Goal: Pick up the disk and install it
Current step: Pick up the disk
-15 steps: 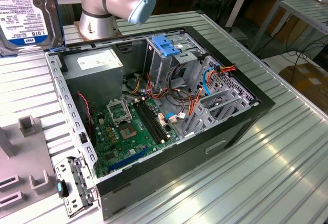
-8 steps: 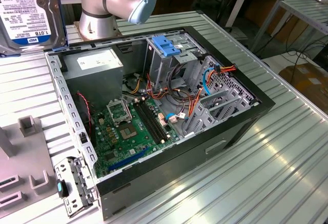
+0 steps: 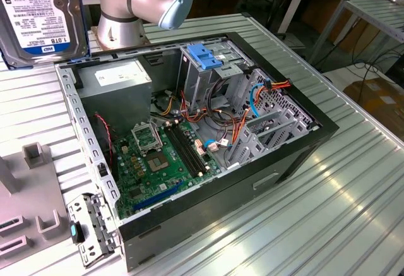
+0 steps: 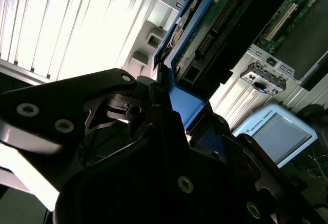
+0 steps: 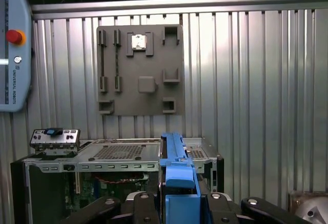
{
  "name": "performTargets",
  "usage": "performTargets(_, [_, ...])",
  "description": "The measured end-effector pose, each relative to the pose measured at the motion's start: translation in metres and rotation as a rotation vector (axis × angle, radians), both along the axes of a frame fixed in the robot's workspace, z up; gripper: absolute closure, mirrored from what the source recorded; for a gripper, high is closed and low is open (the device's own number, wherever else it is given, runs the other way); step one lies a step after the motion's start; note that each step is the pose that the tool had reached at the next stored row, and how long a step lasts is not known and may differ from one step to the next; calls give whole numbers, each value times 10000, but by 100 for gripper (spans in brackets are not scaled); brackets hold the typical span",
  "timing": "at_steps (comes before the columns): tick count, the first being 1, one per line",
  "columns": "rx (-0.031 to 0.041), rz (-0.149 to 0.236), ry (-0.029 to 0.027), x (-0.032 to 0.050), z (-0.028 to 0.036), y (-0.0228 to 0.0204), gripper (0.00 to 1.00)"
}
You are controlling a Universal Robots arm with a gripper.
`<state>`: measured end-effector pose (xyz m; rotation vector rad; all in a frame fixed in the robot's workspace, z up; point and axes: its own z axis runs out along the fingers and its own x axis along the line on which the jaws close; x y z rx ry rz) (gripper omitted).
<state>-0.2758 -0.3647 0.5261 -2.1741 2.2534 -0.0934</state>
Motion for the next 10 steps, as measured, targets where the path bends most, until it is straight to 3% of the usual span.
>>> performTargets(10, [0,-14,2,87,0,-8,63])
